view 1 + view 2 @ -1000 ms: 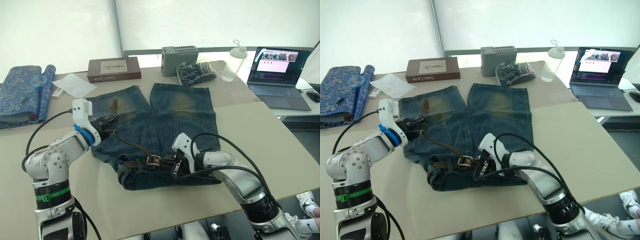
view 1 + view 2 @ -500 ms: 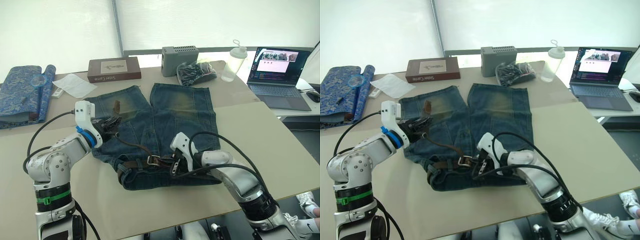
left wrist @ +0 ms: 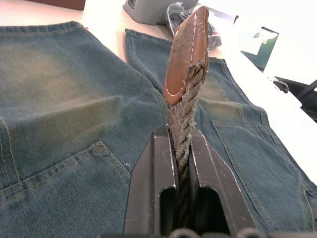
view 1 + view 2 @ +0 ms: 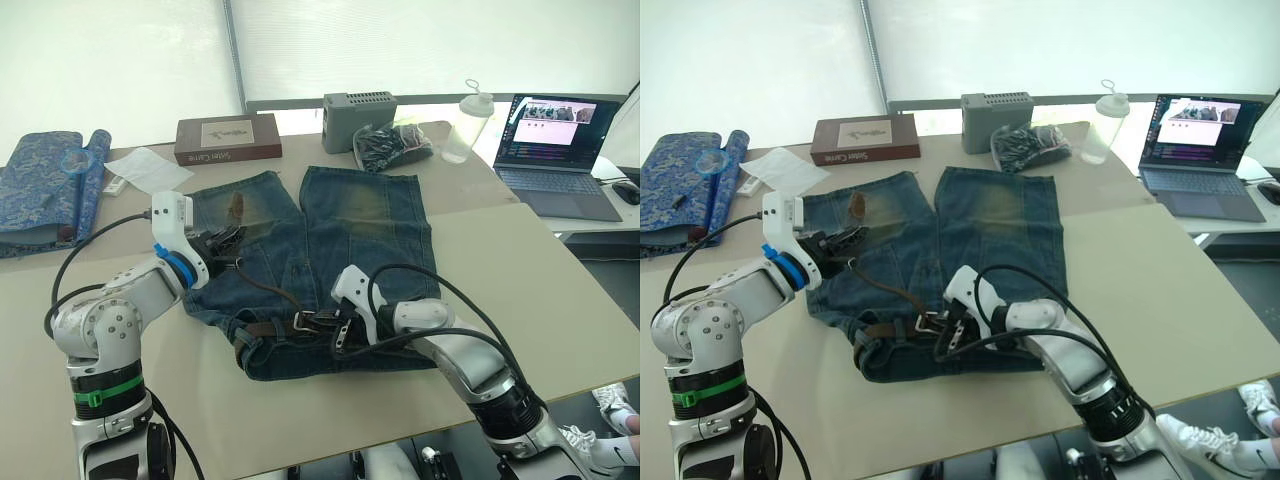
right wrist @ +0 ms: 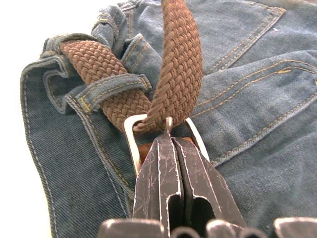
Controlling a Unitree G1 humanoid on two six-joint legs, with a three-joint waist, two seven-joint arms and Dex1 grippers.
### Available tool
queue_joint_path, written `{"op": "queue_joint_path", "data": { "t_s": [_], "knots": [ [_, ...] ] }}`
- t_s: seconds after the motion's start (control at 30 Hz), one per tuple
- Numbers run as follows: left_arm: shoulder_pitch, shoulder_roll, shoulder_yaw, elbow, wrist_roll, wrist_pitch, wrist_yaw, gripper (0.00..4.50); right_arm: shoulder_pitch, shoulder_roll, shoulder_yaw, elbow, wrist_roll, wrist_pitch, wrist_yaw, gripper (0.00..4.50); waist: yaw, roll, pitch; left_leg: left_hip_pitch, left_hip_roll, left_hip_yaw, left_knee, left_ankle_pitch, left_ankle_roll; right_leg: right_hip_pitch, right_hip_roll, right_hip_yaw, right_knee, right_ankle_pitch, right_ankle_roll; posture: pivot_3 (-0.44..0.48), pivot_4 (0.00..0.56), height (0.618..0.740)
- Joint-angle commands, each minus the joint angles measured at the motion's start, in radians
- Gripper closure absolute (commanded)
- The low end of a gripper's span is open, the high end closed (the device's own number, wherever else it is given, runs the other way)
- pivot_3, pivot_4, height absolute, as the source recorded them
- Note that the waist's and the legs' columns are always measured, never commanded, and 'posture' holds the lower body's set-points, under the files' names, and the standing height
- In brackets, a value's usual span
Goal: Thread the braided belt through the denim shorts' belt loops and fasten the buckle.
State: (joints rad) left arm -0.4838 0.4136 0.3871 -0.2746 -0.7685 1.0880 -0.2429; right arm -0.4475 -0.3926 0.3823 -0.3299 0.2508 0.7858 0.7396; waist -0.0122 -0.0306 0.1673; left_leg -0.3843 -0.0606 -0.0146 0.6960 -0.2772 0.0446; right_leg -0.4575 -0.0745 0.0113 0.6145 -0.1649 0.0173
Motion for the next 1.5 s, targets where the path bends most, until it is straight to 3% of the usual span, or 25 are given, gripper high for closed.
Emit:
{"op": "queue_joint_path", "data": {
  "t_s": [0.03, 0.53, 0.7, 1.0, 1.17, 1.5],
  "knots": [
    [0.007, 0.007, 0.012, -0.031, -0.012, -0.025, 0.002, 4.5, -0.019, 0.008, 0.009, -0.018, 0.001, -0.028, 0.006, 4.49, 0.0, 0.0, 0.0, 0.0, 0.0, 0.0, 0.0, 0.0, 0.0, 0.0, 0.0, 0.0, 0.0, 0.0, 0.0, 0.0, 0.15, 0.74],
    [-0.023, -0.007, 0.076, 0.017, -0.059, -0.057, 0.024, 4.5, -0.057, 0.022, 0.131, 0.156, -0.098, -0.156, 0.077, 4.49, -0.003, 0.0, 0.0, 0.002, 0.0, 0.0, 0.0, 0.0, -0.001, 0.001, 0.001, 0.0, 0.0, 0.0, 0.0, 0.0, 0.15, 0.74],
    [0.022, 0.023, 0.096, 0.04, -0.053, -0.089, -0.011, 4.5, -0.055, 0.03, 0.165, 0.223, -0.133, -0.207, 0.099, 4.49, -0.009, 0.0, -0.001, 0.004, 0.001, 0.001, -0.001, 0.0, -0.001, 0.002, 0.001, 0.001, 0.0, 0.0, -0.001, 0.0, 0.15, 0.74],
    [0.092, 0.062, 0.071, 0.068, -0.017, -0.175, -0.083, 4.5, -0.066, 0.062, 0.153, 0.313, -0.139, -0.194, 0.118, 4.49, -0.008, -0.002, -0.003, 0.008, 0.003, 0.002, -0.003, -0.001, 0.0, 0.003, 0.003, 0.0, 0.0, 0.001, -0.003, 0.0, 0.15, 0.74],
    [0.04, 0.033, 0.118, 0.091, -0.085, -0.193, -0.077, 4.5, -0.073, 0.079, 0.16, 0.386, -0.143, -0.182, 0.136, 4.49, -0.008, -0.002, -0.006, 0.012, 0.003, 0.002, -0.003, -0.003, 0.003, 0.008, 0.003, 0.0, -0.001, 0.002, -0.003, 0.0, 0.15, 0.74],
    [-0.043, 0.016, 0.083, 0.069, -0.122, -0.22, -0.085, 4.5, -0.053, 0.106, 0.101, 0.418, -0.076, -0.063, 0.143, 4.49, -0.006, -0.002, -0.006, 0.019, 0.004, 0.001, -0.005, -0.004, 0.003, 0.016, 0.004, -0.001, -0.003, 0.001, -0.003, 0.0, 0.15, 0.74]
  ]
}}
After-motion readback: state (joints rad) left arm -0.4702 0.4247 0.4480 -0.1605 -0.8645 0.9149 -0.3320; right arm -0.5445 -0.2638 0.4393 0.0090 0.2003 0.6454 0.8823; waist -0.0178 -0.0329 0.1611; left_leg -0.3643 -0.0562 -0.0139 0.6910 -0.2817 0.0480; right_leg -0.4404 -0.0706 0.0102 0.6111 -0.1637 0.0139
